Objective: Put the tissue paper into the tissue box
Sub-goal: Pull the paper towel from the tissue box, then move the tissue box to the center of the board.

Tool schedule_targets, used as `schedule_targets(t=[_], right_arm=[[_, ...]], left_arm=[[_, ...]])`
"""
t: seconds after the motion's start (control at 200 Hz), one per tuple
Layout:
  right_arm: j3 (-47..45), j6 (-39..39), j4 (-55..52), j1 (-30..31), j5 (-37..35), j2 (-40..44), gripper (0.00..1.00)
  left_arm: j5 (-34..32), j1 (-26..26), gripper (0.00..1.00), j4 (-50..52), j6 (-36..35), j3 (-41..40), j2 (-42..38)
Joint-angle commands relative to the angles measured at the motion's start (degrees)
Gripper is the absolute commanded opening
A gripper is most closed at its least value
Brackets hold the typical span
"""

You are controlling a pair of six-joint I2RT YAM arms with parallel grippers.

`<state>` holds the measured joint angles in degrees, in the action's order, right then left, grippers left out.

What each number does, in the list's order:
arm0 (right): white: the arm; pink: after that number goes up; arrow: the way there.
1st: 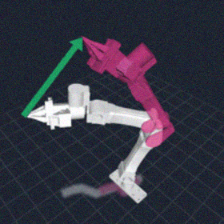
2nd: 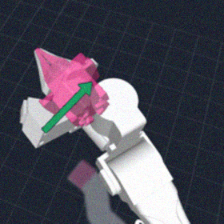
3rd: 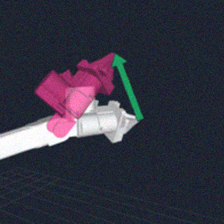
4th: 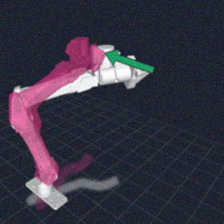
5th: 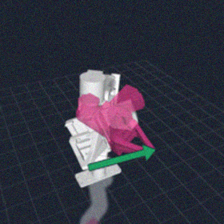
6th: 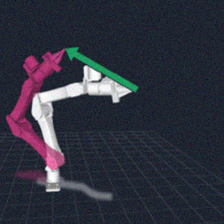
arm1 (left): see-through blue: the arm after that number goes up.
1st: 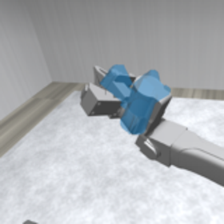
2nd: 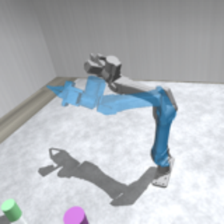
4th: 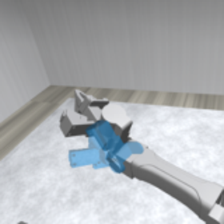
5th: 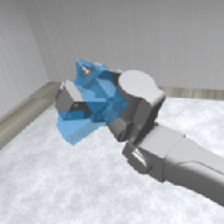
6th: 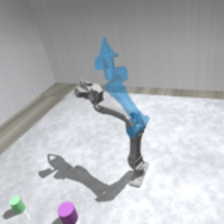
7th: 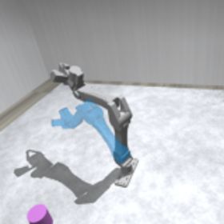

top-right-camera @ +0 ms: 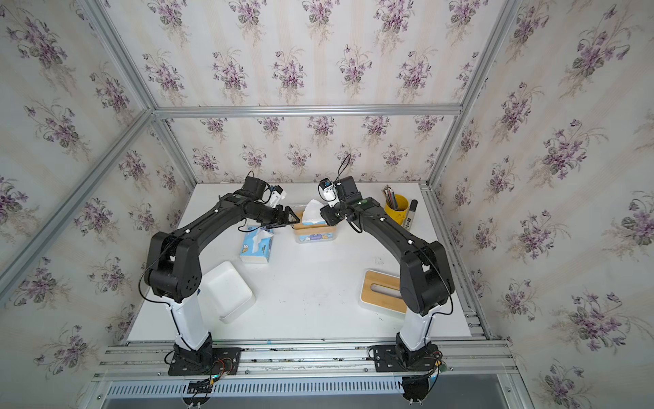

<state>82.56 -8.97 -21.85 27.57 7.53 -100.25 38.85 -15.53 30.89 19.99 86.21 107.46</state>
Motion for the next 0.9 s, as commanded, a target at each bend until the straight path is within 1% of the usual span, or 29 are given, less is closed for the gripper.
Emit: schedule_targets(t=[0.0, 0.06, 0.12, 0.24, 0.27, 0.32, 0.48, 0.5, 0.51, 0.54, 0.619, 0.679, 0.784, 0.894], right_arm=[[-4.7, 6.1, 4.1, -0.3, -6.7, 5.4, 0.59], [-9.3, 9.3, 3.8, -0.3, -11.3, 10.1, 0.61], [-13.7, 12.3, 2.1, -0.3, -13.6, 14.6, 0.65], [-21.4, 17.0, -3.2, -0.3, -14.6, 22.0, 0.76], [-22.8, 17.8, -4.7, -0.3, -14.9, 23.3, 0.78], [-24.7, 19.4, -6.6, -0.3, -15.3, 25.5, 0.8], [-30.4, 23.3, -8.7, -0.2, -12.8, 30.2, 0.85], [-31.0, 23.5, -8.5, -0.2, -12.2, 30.5, 0.85], [-31.3, 23.6, -8.4, -0.2, -12.0, 30.6, 0.86], [-32.1, 23.8, -7.7, -0.2, -11.5, 31.1, 0.86], [-34.4, 24.1, -4.1, 0.0, -8.7, 31.9, 0.87], [-35.3, 24.1, -1.2, 0.1, -6.0, 32.1, 0.87], [-35.5, 23.5, 1.1, 1.0, -2.9, 31.2, 0.87], [-35.3, 22.7, 2.1, 2.6, -0.5, 29.6, 0.87]], left_arm=[[-1.4, 1.2, 0.82, -5.4, 1.8, -4.8, -5.4], [-3.1, 1.3, 0.84, -6.2, 1.7, -7.7, -9.0], [-4.1, 1.2, 0.86, -7.5, 1.8, -10.8, -12.5], [-4.7, 1.2, 0.9, -9.2, 2.2, -15.7, -17.6], [-4.8, 1.2, 0.9, -9.1, 2.0, -16.8, -18.7], [-6.8, 1.3, 0.92, -7.9, 1.2, -18.0, -20.3], [-17.8, 1.4, 0.93, -3.8, -1.8, -21.8, -26.0], [-20.9, 1.4, 0.93, -3.4, -1.9, -22.4, -26.0], [-22.0, 1.4, 0.92, -3.2, -2.0, -22.6, -27.5], [-25.8, 1.5, 0.92, -2.9, -2.1, -23.6, -28.7], [-33.2, 2.0, 0.91, -2.9, -2.5, -25.9, -29.7], [-34.3, 3.5, 0.91, -3.6, -2.0, -27.3, -29.9], [-32.8, 6.7, 0.91, -6.6, 0.7, -31.5, -32.6], [-36.7, 7.7, 0.9, -6.8, 1.8, -35.0, -36.6]])
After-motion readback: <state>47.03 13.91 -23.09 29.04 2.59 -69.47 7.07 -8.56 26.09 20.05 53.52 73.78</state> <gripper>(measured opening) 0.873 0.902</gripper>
